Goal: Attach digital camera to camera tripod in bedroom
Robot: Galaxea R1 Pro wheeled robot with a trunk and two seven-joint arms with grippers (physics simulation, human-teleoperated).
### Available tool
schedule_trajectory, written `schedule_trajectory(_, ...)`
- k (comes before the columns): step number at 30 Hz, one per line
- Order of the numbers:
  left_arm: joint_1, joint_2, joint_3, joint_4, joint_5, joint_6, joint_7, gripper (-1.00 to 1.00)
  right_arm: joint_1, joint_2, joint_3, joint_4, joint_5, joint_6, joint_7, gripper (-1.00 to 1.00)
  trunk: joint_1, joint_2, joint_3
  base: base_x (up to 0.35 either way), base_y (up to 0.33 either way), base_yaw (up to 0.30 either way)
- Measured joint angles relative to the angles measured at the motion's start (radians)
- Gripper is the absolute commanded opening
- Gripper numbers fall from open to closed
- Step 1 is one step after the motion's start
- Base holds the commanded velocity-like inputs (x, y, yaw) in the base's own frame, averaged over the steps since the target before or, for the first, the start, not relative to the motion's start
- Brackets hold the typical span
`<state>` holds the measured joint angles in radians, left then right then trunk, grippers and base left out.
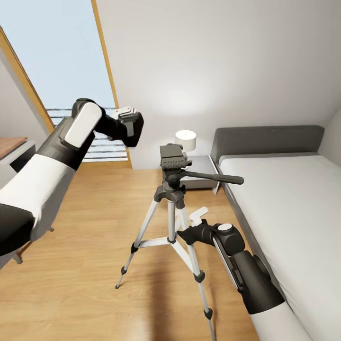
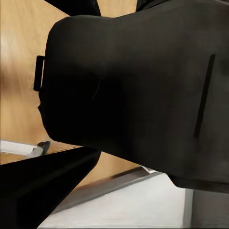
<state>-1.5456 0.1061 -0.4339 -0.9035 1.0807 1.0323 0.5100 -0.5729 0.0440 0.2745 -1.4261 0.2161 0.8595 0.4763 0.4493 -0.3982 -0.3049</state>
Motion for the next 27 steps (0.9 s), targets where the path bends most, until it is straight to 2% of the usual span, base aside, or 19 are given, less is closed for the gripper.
schedule_trajectory(10, -0.004, -0.018, 0.006, -0.18, -0.001, 0.0, 0.002, -1.0, 0.0, 0.0, 0.001, 0.002, -0.001, -0.002, -0.001, -1.0, 0.0, 0.0, 0.0, 0.0, 0.0, 0.0)
schedule_trajectory(15, -0.003, -0.019, 0.004, -0.201, 0.001, 0.001, -0.005, -1.0, 0.0, 0.0, 0.001, 0.002, -0.001, -0.003, 0.0, -1.0, 0.0, 0.0, 0.0, 0.0, 0.0, 0.0)
schedule_trajectory(18, -0.003, -0.017, 0.003, -0.207, 0.008, 0.001, -0.048, -1.0, 0.0, 0.0, 0.001, 0.001, -0.001, -0.002, 0.0, -1.0, 0.0, 0.0, 0.0, 0.0, 0.0, 0.0)
schedule_trajectory(21, -0.003, -0.008, 0.003, -0.209, 0.009, 0.001, -0.137, -1.0, 0.0, 0.0, 0.001, 0.001, 0.0, -0.003, 0.0, -1.0, 0.0, 0.0, 0.0, 0.0, 0.0, 0.0)
schedule_trajectory(22, -0.004, 0.006, 0.002, -0.208, 0.011, 0.0, -0.225, -1.0, 0.0, 0.0, 0.001, 0.001, 0.0, -0.002, 0.0, -1.0, 0.0, 0.0, 0.0, 0.0, 0.0, 0.0)
schedule_trajectory(26, -0.003, 0.05, 0.002, -0.196, -0.003, -0.011, -0.437, -1.0, 0.0, -0.001, 0.001, 0.0, -0.001, -0.002, 0.0, -1.0, 0.0, 0.0, 0.0, 0.0, 0.0, 0.0)
schedule_trajectory(27, -0.004, 0.072, 0.002, -0.187, 0.01, -0.031, -0.528, -1.0, 0.0, 0.0, 0.002, 0.0, -0.001, -0.001, 0.0, -1.0, 0.0, 0.0, 0.0, 0.0, 0.0, 0.0)
